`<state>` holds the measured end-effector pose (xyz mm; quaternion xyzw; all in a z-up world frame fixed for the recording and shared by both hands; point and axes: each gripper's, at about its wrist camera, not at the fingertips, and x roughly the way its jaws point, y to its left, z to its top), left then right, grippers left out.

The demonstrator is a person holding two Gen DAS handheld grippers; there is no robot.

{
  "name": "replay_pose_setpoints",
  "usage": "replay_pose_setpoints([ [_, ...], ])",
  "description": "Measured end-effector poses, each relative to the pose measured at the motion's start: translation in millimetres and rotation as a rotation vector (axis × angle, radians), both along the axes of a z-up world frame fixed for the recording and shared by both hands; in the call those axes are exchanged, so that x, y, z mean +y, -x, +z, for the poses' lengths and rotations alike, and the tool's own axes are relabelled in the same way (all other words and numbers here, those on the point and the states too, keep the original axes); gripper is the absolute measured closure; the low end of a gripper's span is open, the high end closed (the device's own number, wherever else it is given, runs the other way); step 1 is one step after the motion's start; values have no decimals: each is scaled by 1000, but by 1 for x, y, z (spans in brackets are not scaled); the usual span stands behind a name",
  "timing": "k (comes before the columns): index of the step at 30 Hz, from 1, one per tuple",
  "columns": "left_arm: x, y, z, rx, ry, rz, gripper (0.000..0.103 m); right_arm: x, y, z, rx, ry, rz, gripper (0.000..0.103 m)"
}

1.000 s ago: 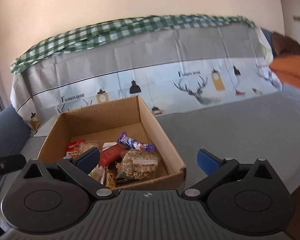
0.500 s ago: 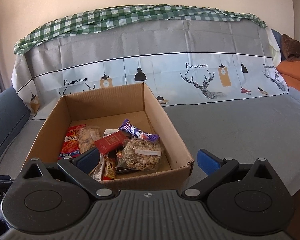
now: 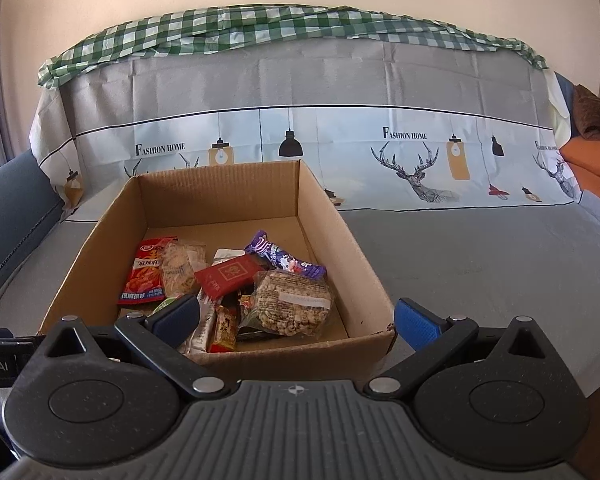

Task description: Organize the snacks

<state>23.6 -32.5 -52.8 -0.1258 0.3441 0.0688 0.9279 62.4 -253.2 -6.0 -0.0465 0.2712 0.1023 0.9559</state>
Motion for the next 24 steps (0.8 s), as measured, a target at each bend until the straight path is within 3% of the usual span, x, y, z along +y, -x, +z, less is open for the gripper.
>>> replay_pose_setpoints([
  [24,-1,-1,1,-4,8,-8,0,5,7,1,-27,8,17,1],
])
